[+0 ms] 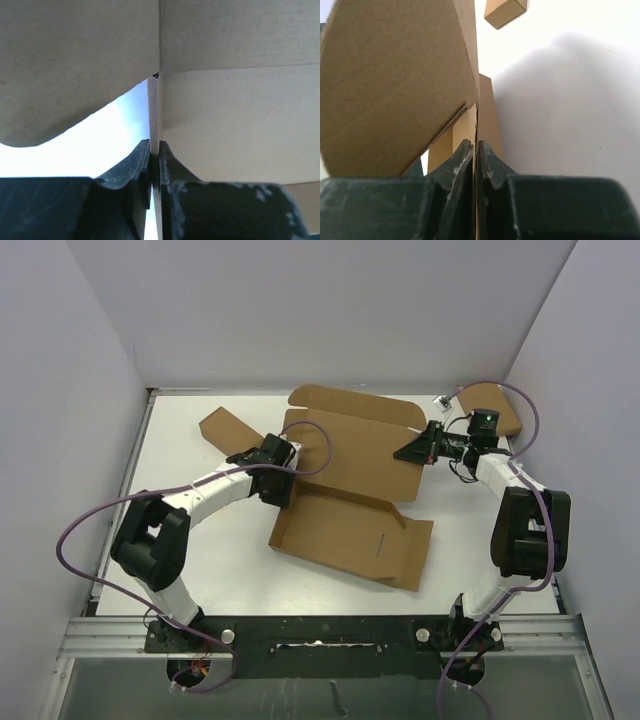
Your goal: Fold the paper box
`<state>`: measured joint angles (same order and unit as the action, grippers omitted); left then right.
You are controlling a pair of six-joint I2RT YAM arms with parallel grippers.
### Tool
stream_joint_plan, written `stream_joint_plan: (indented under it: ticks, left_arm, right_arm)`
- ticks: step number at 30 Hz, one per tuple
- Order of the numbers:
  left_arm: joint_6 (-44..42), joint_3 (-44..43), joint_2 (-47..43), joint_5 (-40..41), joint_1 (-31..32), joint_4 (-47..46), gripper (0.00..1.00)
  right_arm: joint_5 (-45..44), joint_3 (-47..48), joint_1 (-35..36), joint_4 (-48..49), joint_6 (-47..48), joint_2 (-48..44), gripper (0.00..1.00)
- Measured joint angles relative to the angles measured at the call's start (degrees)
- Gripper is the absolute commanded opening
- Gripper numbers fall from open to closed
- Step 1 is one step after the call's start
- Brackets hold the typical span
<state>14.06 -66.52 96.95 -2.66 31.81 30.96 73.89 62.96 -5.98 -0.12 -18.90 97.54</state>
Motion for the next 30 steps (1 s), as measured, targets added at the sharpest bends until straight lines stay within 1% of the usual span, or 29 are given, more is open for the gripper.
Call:
stream_joint_plan:
  ticks: [2, 4, 11, 16, 19, 23, 26, 28, 30]
  left_arm:
    - [0.63, -0.63, 1.03, 1.25, 0.85, 0.63, 0.16]
    - [0.94, -0.72, 1.57, 2.1, 1.53, 1.09, 0.18]
    - [2.01, -0.72, 2.12, 3.96, 2.93, 2.27, 0.23]
    - [2.29, -0.72, 2.14, 4.63, 2.99, 3.3, 0.29]
    - [2.45, -0.72, 2.38, 5.2, 3.06, 3.82, 0.29]
    - [3.04, -0.72, 2.97, 5.73, 3.26, 4.11, 0.27]
    - [3.52, -0.63, 3.37, 6.21, 3.37, 4.02, 0.17]
    - [3.67, -0.59, 3.43, 6.69, 3.39, 4.02, 0.13]
    - [3.61, -0.59, 3.65, 7.06, 3.41, 3.91, 0.05]
  right_arm:
    - [-0.26, -0.02, 0.0, 0.55, -0.02, 0.0, 0.0]
    - [-0.5, -0.09, 0.0, 0.96, -0.04, 0.0, 0.0]
    - [-0.87, -0.2, 0.0, 0.96, -0.07, 0.0, 0.0]
    - [-0.98, -0.2, 0.0, 0.98, -0.07, 0.0, 0.0]
    - [-1.25, -0.2, 0.0, 1.09, -0.07, 0.0, 0.0]
    - [-1.42, -0.2, -0.04, 1.44, -0.07, 0.0, 0.0]
    - [-1.49, -0.2, -0.04, 1.57, -0.07, 0.02, 0.0]
    - [-1.49, -0.2, -0.04, 1.62, -0.07, 0.07, 0.0]
    - [-1.51, -0.2, -0.04, 1.77, -0.04, 0.2, 0.0]
